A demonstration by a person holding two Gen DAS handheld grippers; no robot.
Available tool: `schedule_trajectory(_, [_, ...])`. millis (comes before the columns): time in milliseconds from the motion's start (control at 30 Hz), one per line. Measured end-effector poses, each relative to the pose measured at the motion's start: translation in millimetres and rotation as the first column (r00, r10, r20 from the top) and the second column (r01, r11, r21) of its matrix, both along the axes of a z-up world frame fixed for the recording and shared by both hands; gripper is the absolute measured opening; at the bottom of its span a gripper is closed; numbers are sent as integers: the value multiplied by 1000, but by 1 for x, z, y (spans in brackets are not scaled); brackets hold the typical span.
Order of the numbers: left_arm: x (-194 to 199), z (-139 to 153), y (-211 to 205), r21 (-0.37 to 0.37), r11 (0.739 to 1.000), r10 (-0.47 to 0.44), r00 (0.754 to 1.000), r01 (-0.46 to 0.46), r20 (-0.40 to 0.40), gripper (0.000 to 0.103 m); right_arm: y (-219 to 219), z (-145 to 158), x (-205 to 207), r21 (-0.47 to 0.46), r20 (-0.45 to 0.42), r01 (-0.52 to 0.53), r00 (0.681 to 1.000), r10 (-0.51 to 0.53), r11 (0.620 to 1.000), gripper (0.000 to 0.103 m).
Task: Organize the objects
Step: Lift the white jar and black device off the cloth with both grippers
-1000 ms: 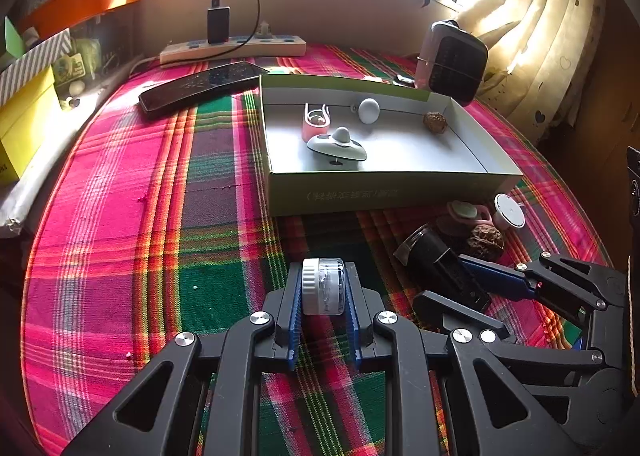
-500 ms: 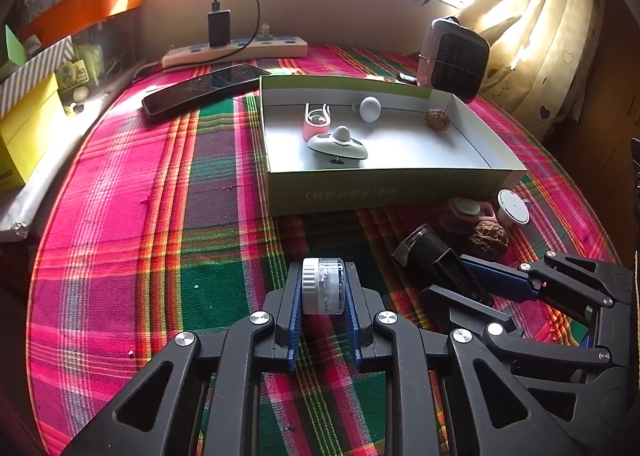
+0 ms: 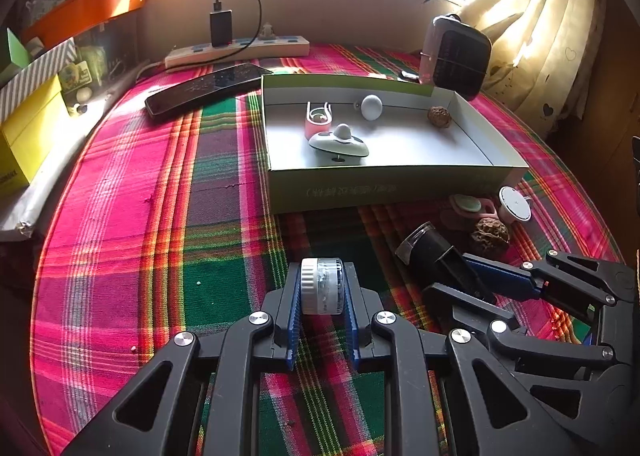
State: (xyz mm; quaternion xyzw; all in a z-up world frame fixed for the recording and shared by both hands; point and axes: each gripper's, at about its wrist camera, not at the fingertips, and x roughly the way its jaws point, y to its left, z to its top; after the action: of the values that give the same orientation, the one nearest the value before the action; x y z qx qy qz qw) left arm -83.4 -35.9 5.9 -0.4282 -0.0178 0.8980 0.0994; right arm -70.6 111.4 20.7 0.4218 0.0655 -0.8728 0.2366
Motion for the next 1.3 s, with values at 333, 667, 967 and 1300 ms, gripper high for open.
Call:
schedule_trajectory(333, [5,0,-1,-12,1000,15,1000,-15,2,17,2,2,3,-17,-5,-14,1000,14,1000,29])
schedule_trajectory(667, [14,8,-2,-30,998,46,999,-47,-25,17,7,10,7,-32,-15,-24,1000,23,999,29])
schedule_trajectory(967, [20,16,-4,-26,997,66,997,-67,-38,17,12,22,7,-39,-33,-41,999,39,998,29])
schedule_trajectory(1300, [19,28,3,-35,998,56,997,-59,-59,17,20,33,3,-48,-57,-35,998,32,998,29])
